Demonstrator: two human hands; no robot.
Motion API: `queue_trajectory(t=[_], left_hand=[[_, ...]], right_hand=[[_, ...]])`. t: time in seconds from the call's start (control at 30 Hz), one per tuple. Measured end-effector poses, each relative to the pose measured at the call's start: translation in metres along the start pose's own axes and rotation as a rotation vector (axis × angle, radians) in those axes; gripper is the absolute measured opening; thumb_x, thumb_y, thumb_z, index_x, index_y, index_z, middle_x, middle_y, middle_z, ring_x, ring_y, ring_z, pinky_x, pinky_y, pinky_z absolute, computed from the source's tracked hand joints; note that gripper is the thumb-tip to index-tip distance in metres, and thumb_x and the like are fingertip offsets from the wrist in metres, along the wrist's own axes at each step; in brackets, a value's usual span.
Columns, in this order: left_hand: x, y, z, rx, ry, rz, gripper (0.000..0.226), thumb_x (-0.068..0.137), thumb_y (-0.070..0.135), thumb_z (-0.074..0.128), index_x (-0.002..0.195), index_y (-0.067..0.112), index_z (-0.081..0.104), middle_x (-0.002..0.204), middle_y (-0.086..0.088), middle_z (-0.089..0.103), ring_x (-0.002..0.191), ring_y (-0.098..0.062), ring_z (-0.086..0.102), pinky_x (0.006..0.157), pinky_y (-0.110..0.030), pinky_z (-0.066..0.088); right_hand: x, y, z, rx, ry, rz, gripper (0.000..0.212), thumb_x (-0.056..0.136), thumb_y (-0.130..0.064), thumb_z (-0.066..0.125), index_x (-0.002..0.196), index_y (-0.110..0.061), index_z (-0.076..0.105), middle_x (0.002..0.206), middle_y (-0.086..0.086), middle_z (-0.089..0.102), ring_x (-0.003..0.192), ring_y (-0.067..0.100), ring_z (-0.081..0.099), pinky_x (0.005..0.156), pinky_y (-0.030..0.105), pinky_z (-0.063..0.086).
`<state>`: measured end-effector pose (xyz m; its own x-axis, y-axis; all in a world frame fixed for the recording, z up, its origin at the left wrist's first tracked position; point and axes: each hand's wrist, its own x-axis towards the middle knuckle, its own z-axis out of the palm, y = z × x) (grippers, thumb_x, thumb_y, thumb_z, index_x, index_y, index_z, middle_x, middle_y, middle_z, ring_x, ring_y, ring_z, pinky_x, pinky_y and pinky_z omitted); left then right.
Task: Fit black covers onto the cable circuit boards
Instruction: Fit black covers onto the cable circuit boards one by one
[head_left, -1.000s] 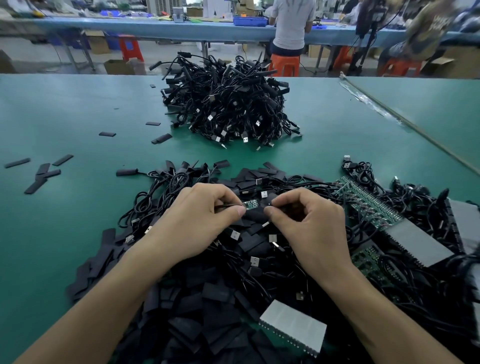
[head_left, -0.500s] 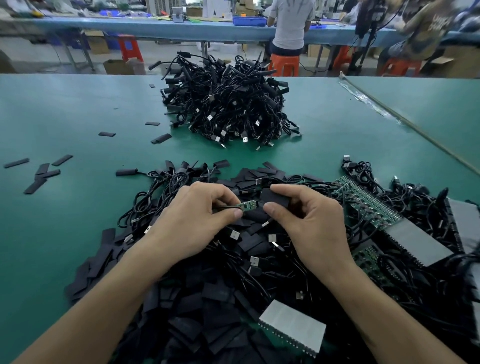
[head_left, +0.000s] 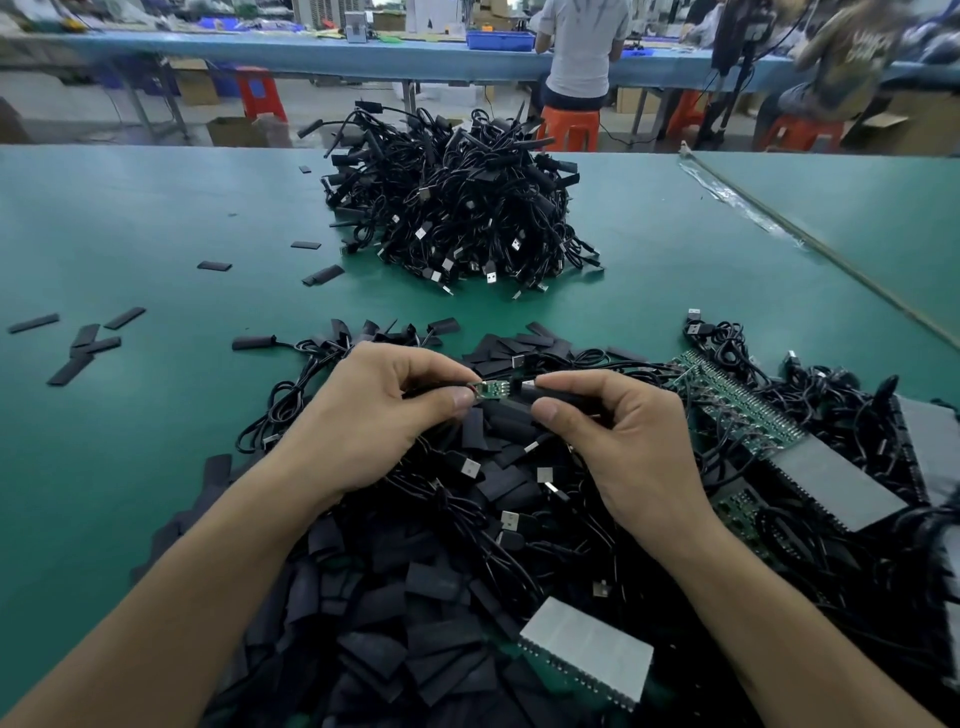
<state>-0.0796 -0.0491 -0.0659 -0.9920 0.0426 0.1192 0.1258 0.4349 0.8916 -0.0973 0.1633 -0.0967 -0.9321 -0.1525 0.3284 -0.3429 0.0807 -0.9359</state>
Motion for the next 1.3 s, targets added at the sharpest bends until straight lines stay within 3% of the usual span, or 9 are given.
queue_trajectory(t=[0.17, 0.47, 0.57, 0.73, 0.93, 1.17, 1.3], left_hand=[[-0.001, 0.002, -0.001, -0.038, -0.051, -0.004, 0.020, 0.087, 0.013, 0.074, 0.088, 0.033, 0.079, 0.078, 0.002, 0.076, 0.074, -0.008, 0.070, 0.070, -0.013, 0.052], [-0.002, 0.007, -0.005, -0.034, -0.070, -0.009, 0.019, 0.087, 0.011, 0.074, 0.087, 0.029, 0.080, 0.072, 0.005, 0.075, 0.066, 0.000, 0.065, 0.057, -0.005, 0.041], [-0.003, 0.009, -0.006, -0.012, -0.099, -0.002, 0.023, 0.088, 0.010, 0.073, 0.088, 0.032, 0.080, 0.073, 0.006, 0.075, 0.068, 0.000, 0.066, 0.056, -0.005, 0.041], [-0.003, 0.009, -0.005, -0.015, -0.085, -0.012, 0.017, 0.089, 0.011, 0.072, 0.088, 0.026, 0.080, 0.068, 0.008, 0.074, 0.056, 0.006, 0.060, 0.052, -0.003, 0.039], [-0.004, 0.009, -0.005, 0.012, -0.082, -0.044, 0.013, 0.090, 0.020, 0.071, 0.089, 0.030, 0.078, 0.071, 0.005, 0.074, 0.047, 0.000, 0.047, 0.047, -0.011, 0.039], [-0.007, 0.012, 0.006, 0.025, -0.171, -0.054, 0.017, 0.092, 0.020, 0.069, 0.087, 0.034, 0.078, 0.073, 0.006, 0.075, 0.050, -0.002, 0.051, 0.050, -0.012, 0.041], [-0.006, 0.011, 0.006, -0.017, -0.124, -0.092, 0.013, 0.093, 0.027, 0.066, 0.089, 0.024, 0.078, 0.076, 0.005, 0.076, 0.052, 0.000, 0.057, 0.055, -0.009, 0.044]], right_hand=[[-0.001, 0.000, 0.000, -0.035, -0.011, -0.009, 0.018, 0.079, -0.016, 0.080, 0.093, -0.026, 0.077, 0.085, -0.012, 0.076, 0.078, 0.005, 0.072, 0.071, 0.017, 0.055], [-0.002, -0.002, 0.001, 0.033, -0.052, 0.025, 0.027, 0.078, -0.011, 0.081, 0.099, -0.028, 0.075, 0.090, -0.009, 0.077, 0.081, 0.008, 0.073, 0.072, 0.019, 0.057], [-0.002, -0.002, 0.001, 0.011, -0.049, 0.022, 0.027, 0.077, -0.016, 0.081, 0.101, -0.028, 0.075, 0.092, -0.010, 0.077, 0.085, 0.007, 0.073, 0.074, 0.019, 0.056], [-0.002, -0.003, 0.001, -0.053, -0.088, -0.012, 0.024, 0.075, -0.014, 0.083, 0.092, -0.030, 0.077, 0.085, -0.013, 0.076, 0.079, 0.004, 0.072, 0.071, 0.014, 0.053], [-0.005, -0.004, 0.003, -0.014, -0.124, -0.028, 0.033, 0.073, -0.007, 0.084, 0.094, -0.032, 0.075, 0.086, -0.016, 0.076, 0.079, -0.001, 0.071, 0.070, 0.009, 0.051], [-0.007, 0.000, 0.004, -0.076, -0.109, -0.056, 0.030, 0.076, -0.009, 0.082, 0.099, -0.029, 0.076, 0.088, -0.017, 0.076, 0.081, -0.001, 0.071, 0.071, 0.007, 0.050], [-0.006, 0.002, 0.004, -0.062, -0.088, -0.058, 0.027, 0.077, -0.006, 0.082, 0.098, -0.022, 0.077, 0.084, -0.014, 0.076, 0.073, 0.002, 0.071, 0.066, 0.007, 0.048]])
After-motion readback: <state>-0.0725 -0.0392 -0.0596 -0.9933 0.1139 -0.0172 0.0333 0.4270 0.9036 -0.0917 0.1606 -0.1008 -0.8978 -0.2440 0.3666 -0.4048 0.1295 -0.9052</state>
